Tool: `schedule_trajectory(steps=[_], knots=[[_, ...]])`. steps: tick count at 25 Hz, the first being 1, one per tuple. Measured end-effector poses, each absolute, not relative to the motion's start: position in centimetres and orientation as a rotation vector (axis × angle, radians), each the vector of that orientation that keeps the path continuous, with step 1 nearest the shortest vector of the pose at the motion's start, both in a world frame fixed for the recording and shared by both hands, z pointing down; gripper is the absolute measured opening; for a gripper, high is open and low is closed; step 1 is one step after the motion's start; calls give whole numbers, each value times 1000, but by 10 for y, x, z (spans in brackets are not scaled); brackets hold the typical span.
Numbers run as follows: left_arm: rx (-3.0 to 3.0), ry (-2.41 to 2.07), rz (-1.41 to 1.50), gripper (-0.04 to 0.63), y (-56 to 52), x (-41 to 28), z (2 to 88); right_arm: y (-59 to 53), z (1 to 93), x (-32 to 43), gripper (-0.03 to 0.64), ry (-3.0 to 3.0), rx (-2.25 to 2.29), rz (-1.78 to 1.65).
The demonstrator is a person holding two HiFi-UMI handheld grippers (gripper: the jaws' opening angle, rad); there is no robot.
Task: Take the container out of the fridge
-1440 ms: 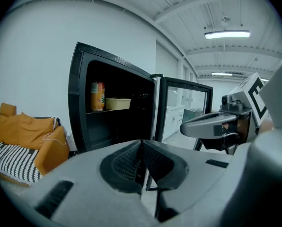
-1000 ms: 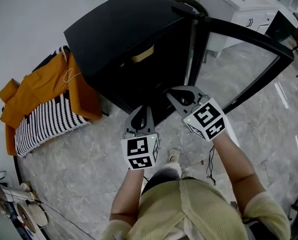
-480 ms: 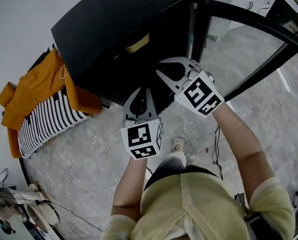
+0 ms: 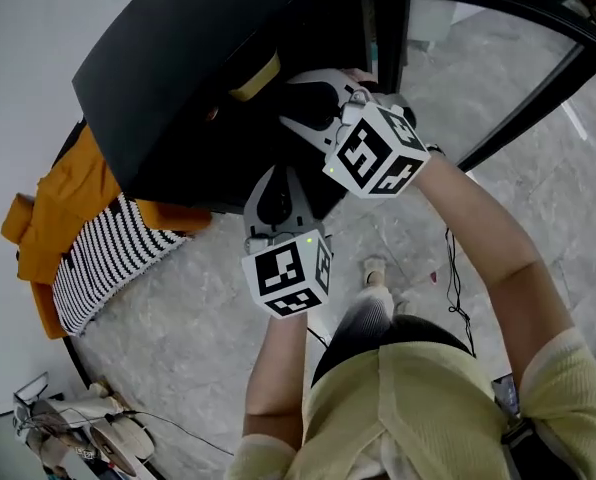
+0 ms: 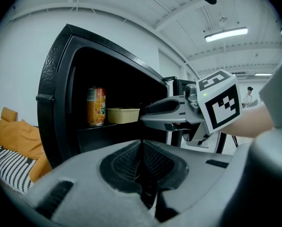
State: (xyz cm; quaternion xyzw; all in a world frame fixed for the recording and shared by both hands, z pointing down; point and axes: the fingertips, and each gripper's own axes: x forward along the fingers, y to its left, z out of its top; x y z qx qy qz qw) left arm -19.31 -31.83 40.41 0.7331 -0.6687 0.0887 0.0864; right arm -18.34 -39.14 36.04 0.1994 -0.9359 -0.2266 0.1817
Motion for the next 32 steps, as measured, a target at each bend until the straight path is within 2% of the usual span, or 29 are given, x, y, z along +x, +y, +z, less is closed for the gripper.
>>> schedule_trajectory(steps=[8, 15, 25, 32], knots=[[2180, -1980, 300, 25, -321, -201, 412, -416, 360, -195, 203, -2565, 594, -832], [2186, -1927, 322, 25, -319, -201, 422, -419, 354, -212, 242, -2436, 529, -1079], [2196, -1929, 327, 25, -325, -214, 419, -431, 378, -235, 252, -2104, 458, -1438], [2197, -1929, 345, 25, -324, -217, 420, -442, 382, -238, 261, -1996, 513, -1513]])
